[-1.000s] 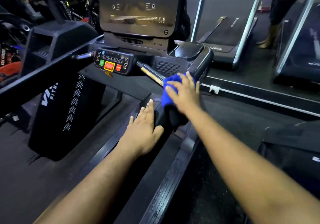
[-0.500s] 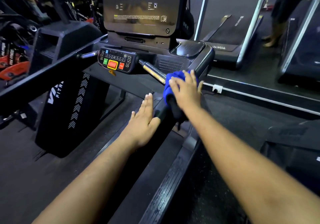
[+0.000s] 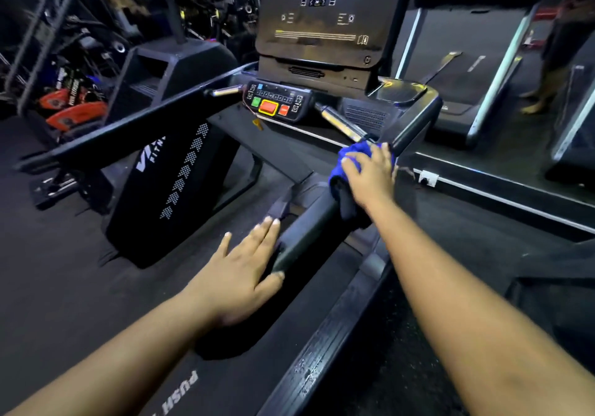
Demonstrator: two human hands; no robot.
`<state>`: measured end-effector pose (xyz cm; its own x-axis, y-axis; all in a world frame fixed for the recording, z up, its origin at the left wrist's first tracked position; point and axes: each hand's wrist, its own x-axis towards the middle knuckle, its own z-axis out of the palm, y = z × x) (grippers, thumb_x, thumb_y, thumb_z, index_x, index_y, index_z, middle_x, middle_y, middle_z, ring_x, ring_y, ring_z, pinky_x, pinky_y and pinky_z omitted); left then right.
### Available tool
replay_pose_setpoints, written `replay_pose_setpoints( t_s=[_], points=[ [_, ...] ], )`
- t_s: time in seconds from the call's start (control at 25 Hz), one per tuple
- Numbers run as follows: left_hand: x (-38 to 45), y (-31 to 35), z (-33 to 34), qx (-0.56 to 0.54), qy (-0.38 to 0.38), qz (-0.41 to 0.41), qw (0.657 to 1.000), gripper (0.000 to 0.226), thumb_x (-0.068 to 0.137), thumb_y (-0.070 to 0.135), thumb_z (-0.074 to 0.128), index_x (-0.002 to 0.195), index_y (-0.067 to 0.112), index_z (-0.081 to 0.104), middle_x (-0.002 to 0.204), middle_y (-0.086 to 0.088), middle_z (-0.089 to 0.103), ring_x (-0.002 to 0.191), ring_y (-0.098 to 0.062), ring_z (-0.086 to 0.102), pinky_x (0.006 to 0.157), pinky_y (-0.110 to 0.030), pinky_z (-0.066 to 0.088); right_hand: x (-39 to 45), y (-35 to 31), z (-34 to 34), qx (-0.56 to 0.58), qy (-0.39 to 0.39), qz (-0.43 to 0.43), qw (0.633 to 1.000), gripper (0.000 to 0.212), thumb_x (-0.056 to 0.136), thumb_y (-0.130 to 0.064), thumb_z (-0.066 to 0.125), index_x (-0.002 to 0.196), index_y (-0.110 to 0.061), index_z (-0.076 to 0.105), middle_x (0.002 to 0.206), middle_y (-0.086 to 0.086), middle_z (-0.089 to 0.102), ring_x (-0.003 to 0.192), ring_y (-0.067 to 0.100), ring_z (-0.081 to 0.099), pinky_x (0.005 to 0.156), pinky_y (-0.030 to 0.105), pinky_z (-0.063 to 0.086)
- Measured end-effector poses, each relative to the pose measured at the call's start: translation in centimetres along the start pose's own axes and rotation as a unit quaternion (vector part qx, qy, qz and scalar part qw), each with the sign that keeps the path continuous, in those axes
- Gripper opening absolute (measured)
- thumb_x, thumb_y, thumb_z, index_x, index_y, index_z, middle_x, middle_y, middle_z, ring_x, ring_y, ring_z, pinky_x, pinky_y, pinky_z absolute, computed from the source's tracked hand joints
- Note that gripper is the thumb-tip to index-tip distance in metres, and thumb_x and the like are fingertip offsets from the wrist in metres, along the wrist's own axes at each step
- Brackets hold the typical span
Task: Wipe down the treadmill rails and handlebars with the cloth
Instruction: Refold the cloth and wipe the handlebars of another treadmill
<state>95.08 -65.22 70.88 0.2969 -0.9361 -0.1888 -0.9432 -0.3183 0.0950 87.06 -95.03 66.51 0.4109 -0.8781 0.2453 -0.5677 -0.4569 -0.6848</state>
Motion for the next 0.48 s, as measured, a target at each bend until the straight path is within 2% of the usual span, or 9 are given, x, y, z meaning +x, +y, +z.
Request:
replay_pose_setpoints(
  t_s=[0.12, 0.2, 0.24, 0.32, 0.4, 0.48],
  points=[
    [-5.5, -2.3, 1.0, 0.002, -0.021, -0.020, 1.000, 0.086, 0.075, 0.071, 0.000, 0.144, 0.034, -0.033, 0.158, 0.016, -0.030, 0.147, 0.001, -0.021, 0.124, -0.045, -0.009, -9.5, -1.8, 1.2, 0.010, -0.036, -0.105, 0.994, 0.056, 0.083, -0.065, 0.044, 0.127, -0.034, 0.063, 0.156, 0.002, 0.036, 0.151, 0.025, 0.012, 0.120, 0.059, 0.008],
    [-6.9, -3.0, 1.5, -0.028, -0.009, -0.028, 0.999, 0.089, 0.074, 0.072, 0.001, 0.148, 0.034, -0.029, 0.159, 0.015, -0.028, 0.148, 0.001, -0.017, 0.124, -0.045, -0.007, -8.9, -1.5, 0.4, -0.041, -0.072, -0.168, 0.982, 0.059, 0.084, -0.067, 0.039, 0.131, -0.038, 0.060, 0.154, 0.001, 0.038, 0.151, 0.024, 0.015, 0.118, 0.064, 0.006],
    [-7.1, -3.1, 1.7, -0.042, 0.008, -0.028, 0.999, 0.090, 0.074, 0.071, 0.002, 0.150, 0.034, -0.026, 0.160, 0.014, -0.025, 0.150, -0.001, -0.014, 0.124, -0.045, -0.005, -7.0, -1.4, 0.0, -0.070, -0.074, -0.170, 0.980, 0.054, 0.088, -0.064, 0.039, 0.132, -0.040, 0.059, 0.154, 0.000, 0.039, 0.151, 0.023, 0.016, 0.117, 0.066, 0.005],
    [-6.9, -2.9, 2.5, -0.067, 0.047, -0.027, 0.996, 0.091, 0.074, 0.071, 0.006, 0.153, 0.035, -0.022, 0.163, 0.011, -0.022, 0.152, -0.005, -0.007, 0.124, -0.049, -0.002, -4.2, -1.9, -0.6, -0.102, -0.054, -0.081, 0.990, 0.041, 0.096, -0.055, 0.043, 0.130, -0.039, 0.061, 0.157, -0.002, 0.036, 0.152, 0.022, 0.013, 0.116, 0.068, 0.002],
    [-6.7, -2.9, 3.1, -0.091, 0.082, -0.020, 0.992, 0.088, 0.076, 0.071, 0.009, 0.151, 0.038, -0.022, 0.162, 0.011, -0.023, 0.152, -0.006, -0.010, 0.123, -0.052, -0.004, -5.6, -4.1, 0.4, -0.060, -0.019, 0.033, 0.997, 0.036, 0.097, -0.047, 0.048, 0.125, -0.035, 0.065, 0.159, -0.001, 0.032, 0.152, 0.021, 0.009, 0.118, 0.064, 0.002],
    [-6.7, -3.3, 3.6, -0.138, 0.127, -0.002, 0.982, 0.085, 0.079, 0.070, 0.012, 0.150, 0.038, -0.021, 0.161, 0.013, -0.025, 0.150, -0.002, -0.015, 0.122, -0.053, -0.006, -11.1, -7.1, 2.3, -0.005, 0.008, 0.033, 0.999, 0.038, 0.094, -0.050, 0.050, 0.122, -0.031, 0.067, 0.157, 0.001, 0.036, 0.151, 0.021, 0.012, 0.119, 0.059, 0.002]
  ],
)
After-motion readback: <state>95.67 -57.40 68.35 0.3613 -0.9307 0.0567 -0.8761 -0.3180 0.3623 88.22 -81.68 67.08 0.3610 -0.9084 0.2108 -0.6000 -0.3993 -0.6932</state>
